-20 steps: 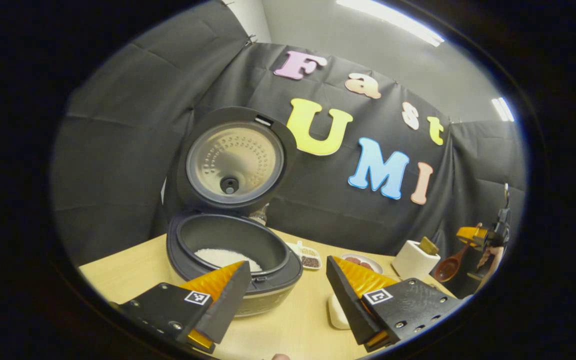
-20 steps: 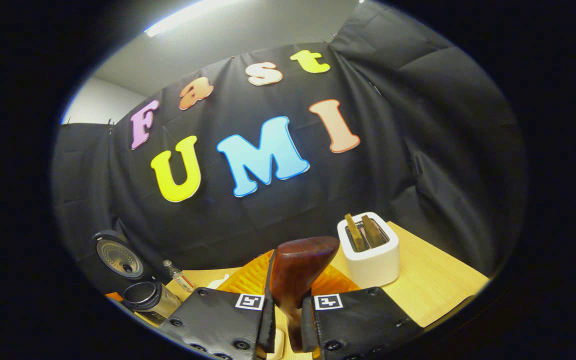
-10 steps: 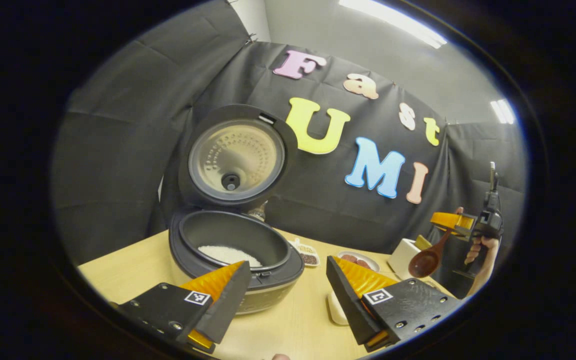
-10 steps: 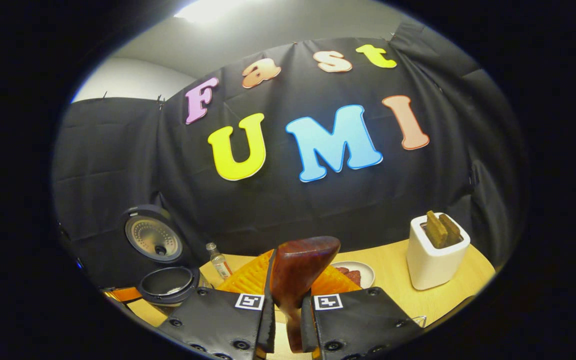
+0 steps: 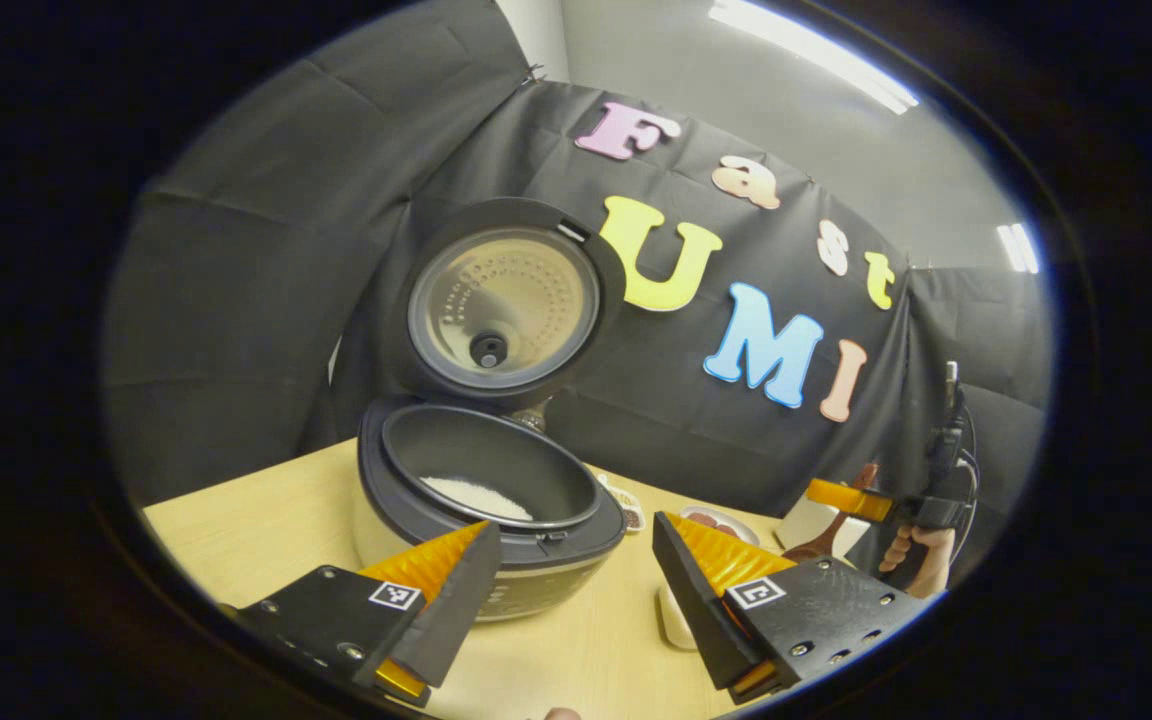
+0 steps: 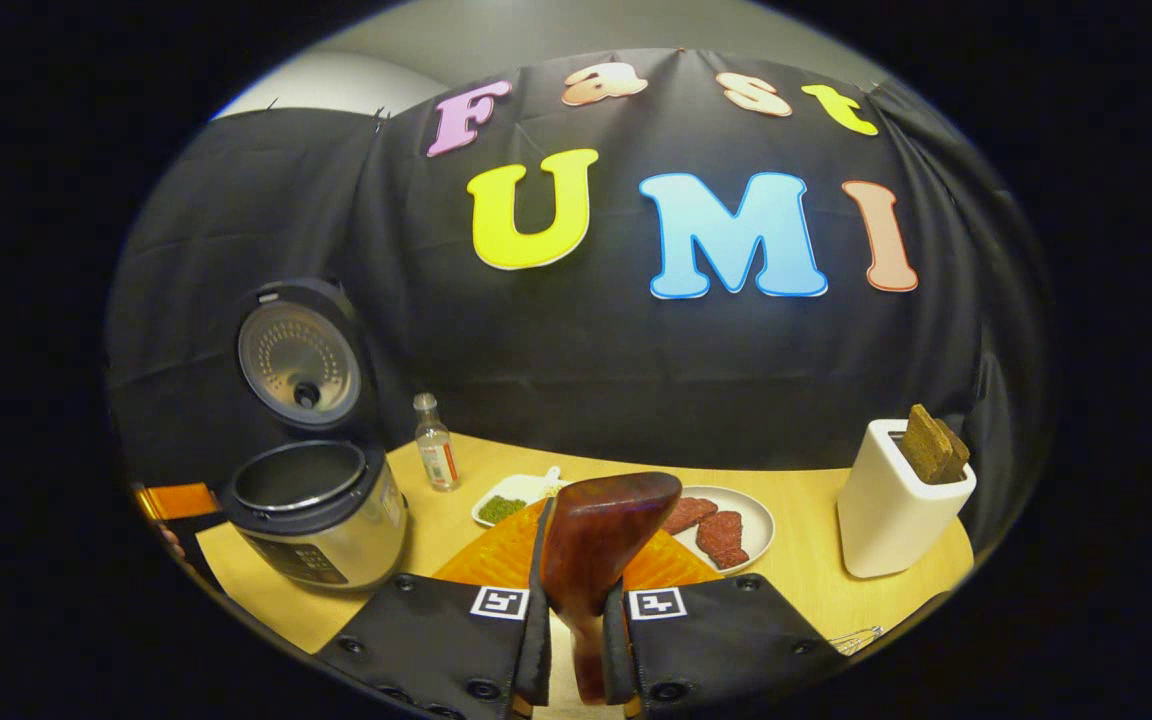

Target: Close the left gripper, press the button to open the rice cooker; take a wooden spoon from the chopstick holder with the right hand, scoop a spoonful of rice and pour it into the rice cooker, then put the wooden spoon back into the chopstick holder.

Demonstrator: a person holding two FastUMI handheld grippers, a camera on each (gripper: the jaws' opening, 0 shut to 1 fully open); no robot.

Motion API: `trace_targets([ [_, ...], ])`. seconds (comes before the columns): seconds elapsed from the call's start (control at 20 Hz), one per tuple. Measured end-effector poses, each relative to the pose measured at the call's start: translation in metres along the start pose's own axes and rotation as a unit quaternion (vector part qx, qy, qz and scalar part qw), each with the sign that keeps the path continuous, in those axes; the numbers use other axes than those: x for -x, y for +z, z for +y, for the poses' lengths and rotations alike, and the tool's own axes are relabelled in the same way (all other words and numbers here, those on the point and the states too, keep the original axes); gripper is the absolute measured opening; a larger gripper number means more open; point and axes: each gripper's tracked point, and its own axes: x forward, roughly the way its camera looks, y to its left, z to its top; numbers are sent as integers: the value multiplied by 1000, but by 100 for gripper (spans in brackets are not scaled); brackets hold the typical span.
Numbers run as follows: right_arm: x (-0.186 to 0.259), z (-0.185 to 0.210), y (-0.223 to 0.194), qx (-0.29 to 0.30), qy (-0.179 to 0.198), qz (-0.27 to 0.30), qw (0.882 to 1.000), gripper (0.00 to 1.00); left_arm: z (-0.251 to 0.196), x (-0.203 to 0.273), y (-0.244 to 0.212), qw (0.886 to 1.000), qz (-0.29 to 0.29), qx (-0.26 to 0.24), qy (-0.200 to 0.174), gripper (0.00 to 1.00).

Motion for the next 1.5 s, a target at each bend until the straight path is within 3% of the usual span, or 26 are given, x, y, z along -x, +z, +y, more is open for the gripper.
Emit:
trace_targets([
  [0.25, -10, 7, -31, 19, 3, 41, 999, 22, 9, -1, -4, 1000, 5, 15, 5, 95],
  [0.45, -16, -3, -42, 80, -34, 62, 994, 22, 9, -2, -6, 1000, 7, 19, 3, 95],
  [0.75, -23, 31, -65, 126, -1, 99, 987, 23, 12, 2, -2, 1000, 8, 23, 2, 95],
  [1.0, -23, 54, -82, 30, 36, 120, 992, 22, 18, 3, -2, 1000, 10, 24, 4, 95],
  [1.2, -21, 59, -81, -67, 56, 126, 988, 23, 18, 3, -1, 1000, 11, 21, 1, 95],
  [1.5, -25, 40, -76, -161, 45, 117, 979, 23, 18, 3, 0, 1000, 13, 17, 2, 95],
])
